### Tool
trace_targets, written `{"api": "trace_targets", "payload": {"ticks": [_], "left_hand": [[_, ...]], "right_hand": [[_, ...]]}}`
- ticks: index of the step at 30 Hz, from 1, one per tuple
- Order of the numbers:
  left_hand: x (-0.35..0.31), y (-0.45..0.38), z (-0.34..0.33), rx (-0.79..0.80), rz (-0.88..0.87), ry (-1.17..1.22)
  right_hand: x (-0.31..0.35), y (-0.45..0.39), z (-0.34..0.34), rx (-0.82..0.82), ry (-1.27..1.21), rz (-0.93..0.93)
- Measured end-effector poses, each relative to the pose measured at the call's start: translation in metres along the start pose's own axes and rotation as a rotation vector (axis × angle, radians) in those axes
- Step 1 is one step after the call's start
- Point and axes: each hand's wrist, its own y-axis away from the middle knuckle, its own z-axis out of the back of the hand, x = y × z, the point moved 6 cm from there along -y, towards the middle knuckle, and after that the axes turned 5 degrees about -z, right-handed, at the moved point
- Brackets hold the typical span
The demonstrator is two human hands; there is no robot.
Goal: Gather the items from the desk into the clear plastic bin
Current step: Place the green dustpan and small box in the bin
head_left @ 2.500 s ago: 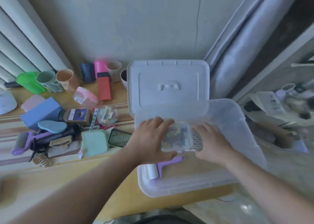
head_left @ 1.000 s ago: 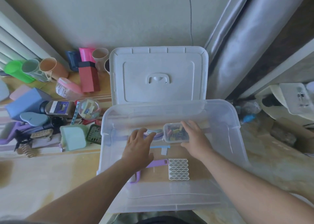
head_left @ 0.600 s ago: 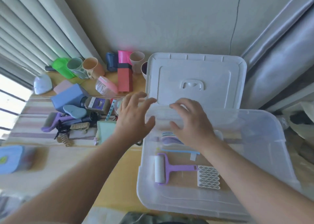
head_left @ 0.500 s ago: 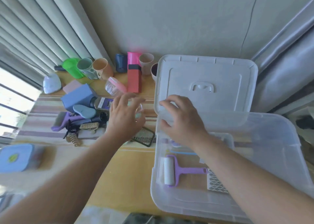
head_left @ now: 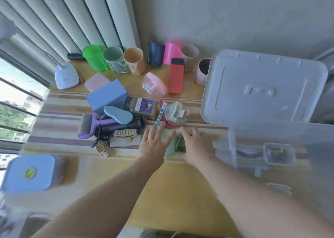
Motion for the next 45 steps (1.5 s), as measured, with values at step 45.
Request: {"api": "trace_targets", "payload": {"ticks": [45], "left_hand": [[-0.297, 0.015, 0.129, -0.154, -0.365, 0.287]], "right_hand": [[-0.286, 0.123, -0.049, 0.235, 0.055, 0.441]]}}
